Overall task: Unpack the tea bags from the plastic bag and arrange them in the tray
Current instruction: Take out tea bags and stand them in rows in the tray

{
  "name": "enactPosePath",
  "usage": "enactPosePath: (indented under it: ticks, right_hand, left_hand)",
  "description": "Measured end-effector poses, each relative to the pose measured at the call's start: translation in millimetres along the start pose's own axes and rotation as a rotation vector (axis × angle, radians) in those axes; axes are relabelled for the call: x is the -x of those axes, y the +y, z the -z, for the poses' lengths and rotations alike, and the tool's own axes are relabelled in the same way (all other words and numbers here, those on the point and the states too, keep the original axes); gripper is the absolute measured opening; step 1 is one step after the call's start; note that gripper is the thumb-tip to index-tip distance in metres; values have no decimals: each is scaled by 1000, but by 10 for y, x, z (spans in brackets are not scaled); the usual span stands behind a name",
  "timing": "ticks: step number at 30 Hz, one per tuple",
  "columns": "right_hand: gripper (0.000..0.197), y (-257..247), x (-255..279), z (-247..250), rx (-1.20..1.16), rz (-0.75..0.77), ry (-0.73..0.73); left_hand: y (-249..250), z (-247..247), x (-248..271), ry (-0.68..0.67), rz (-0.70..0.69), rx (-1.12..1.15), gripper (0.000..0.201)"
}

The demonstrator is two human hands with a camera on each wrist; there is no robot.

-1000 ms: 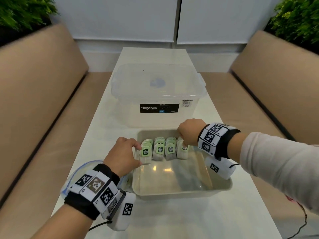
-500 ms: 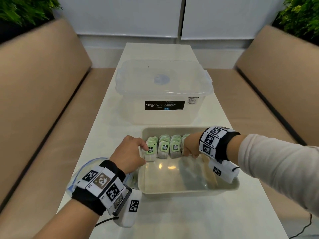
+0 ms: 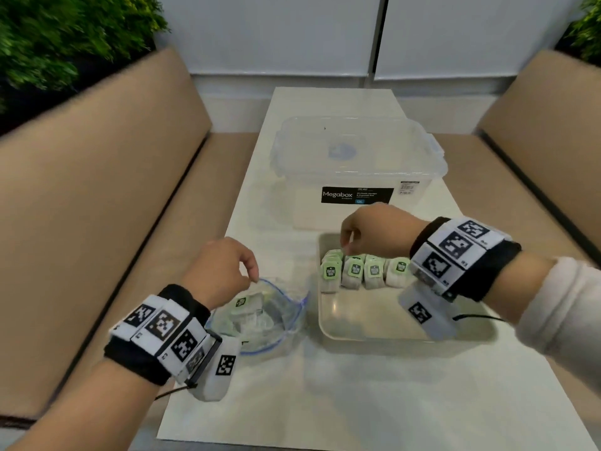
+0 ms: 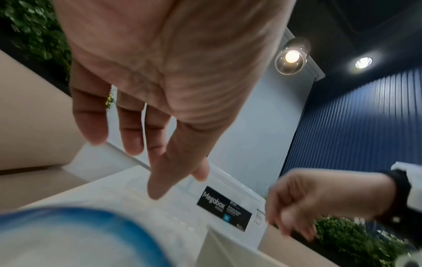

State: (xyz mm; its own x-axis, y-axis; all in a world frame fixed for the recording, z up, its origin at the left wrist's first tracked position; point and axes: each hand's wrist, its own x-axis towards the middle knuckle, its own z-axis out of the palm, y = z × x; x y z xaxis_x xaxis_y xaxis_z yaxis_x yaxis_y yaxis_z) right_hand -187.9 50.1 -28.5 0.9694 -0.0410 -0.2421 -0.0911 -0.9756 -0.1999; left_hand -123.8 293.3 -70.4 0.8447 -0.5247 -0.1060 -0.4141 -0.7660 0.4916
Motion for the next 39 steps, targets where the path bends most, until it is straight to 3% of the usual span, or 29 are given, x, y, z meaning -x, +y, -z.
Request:
enactPosePath:
  ticks: [7,14,19,26,28,32,35,39]
  right_hand:
    - [23,-1039,95,-638,-229,176,-8]
    - [29,-1332,-89,-1277,-10,52,-68]
    - [30,-1503,-255,-1306,-33,-4,-219]
    - [23,-1531,-190,-1484,-108,-98,-64]
    - [11,-1548,-200,-1464,-115,-91,-83]
    - [9,-1507,-206,-1438,-214,-97,-114]
    - [34,-1418,-171,-1406,-316,-95,-17]
    - [26,-1299,-87,-1356,-447,-93,151]
  left_hand:
    - [-504,-396,404,86,59,31,41]
    - [-570,-456,474,-84,0,110,65]
    - [-595,-493,464,-54,-13,165,74]
    - [-663,-511,430,-8,-67,209,76]
    - [-671,-511,431,0,-73,208,74]
    - [-694,-493,418,-1,-50,204,72]
    - [-708,-468,401,-20,-14,206,74]
    - [-706,-459,381,-46,11,218,75]
